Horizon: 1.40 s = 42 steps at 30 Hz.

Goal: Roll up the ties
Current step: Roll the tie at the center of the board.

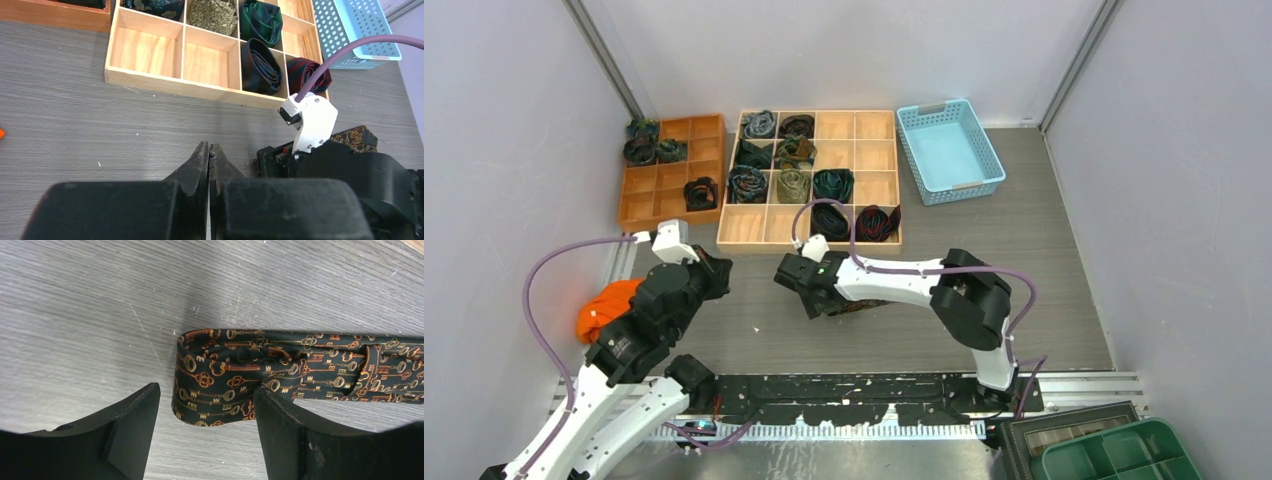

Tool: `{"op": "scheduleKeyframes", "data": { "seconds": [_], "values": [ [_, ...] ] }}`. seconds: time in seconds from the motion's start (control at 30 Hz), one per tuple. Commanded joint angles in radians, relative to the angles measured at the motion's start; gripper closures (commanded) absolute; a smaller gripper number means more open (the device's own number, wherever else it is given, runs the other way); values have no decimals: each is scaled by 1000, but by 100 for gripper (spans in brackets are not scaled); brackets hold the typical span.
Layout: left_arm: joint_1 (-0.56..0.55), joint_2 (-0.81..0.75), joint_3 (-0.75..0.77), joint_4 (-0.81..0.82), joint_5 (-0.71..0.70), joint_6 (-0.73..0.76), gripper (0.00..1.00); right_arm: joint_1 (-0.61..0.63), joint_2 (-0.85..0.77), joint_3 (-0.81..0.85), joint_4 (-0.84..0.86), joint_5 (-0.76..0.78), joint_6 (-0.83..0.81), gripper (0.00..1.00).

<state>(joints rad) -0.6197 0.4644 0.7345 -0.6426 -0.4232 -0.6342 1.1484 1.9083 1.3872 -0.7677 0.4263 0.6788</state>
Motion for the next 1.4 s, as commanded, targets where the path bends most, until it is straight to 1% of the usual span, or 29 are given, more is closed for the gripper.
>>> {"op": "scheduleKeyframes", "data": {
  "seconds": [0.0, 0.2, 0.27, 0.5, 0.57, 0.63, 0.73, 0.9, 1.0, 1.07, 1.17, 1.37],
  "values": [
    [3, -13, 18, -11, -33, 29, 100, -2, 38, 66, -46, 65, 10, 26],
    [1, -3, 1, 2, -39, 34, 100, -10, 115, 93, -56, 46, 36, 25],
    [2, -3, -4, 10, -38, 36, 100, -19, 140, 97, -69, 43, 63, 28],
    [2, -1, -5, 17, -37, 47, 100, -47, 201, 89, -91, 23, 96, 53],
    [2, -5, -3, 16, -36, 49, 100, -47, 198, 83, -85, 22, 98, 61],
    [3, -9, 0, 15, -37, 51, 100, -45, 173, 67, -56, 18, 92, 66],
    [2, -9, 7, 14, -34, 53, 100, -45, 98, 27, 30, -39, 66, 71],
    [2, -2, 29, 11, -20, 52, 100, -47, -67, -80, 298, -254, 53, 73],
    [1, 5, 46, 12, -13, 56, 100, -48, -138, -119, 400, -356, 64, 73],
    [2, 12, 56, 14, -7, 56, 100, -49, -162, -138, 458, -409, 77, 73],
    [1, 26, 64, 23, 6, 55, 100, -67, -170, -183, 538, -529, 105, 73],
    [3, 42, 70, 27, 20, 53, 100, -120, -176, -346, 818, -661, 187, 73]
  ]
}}
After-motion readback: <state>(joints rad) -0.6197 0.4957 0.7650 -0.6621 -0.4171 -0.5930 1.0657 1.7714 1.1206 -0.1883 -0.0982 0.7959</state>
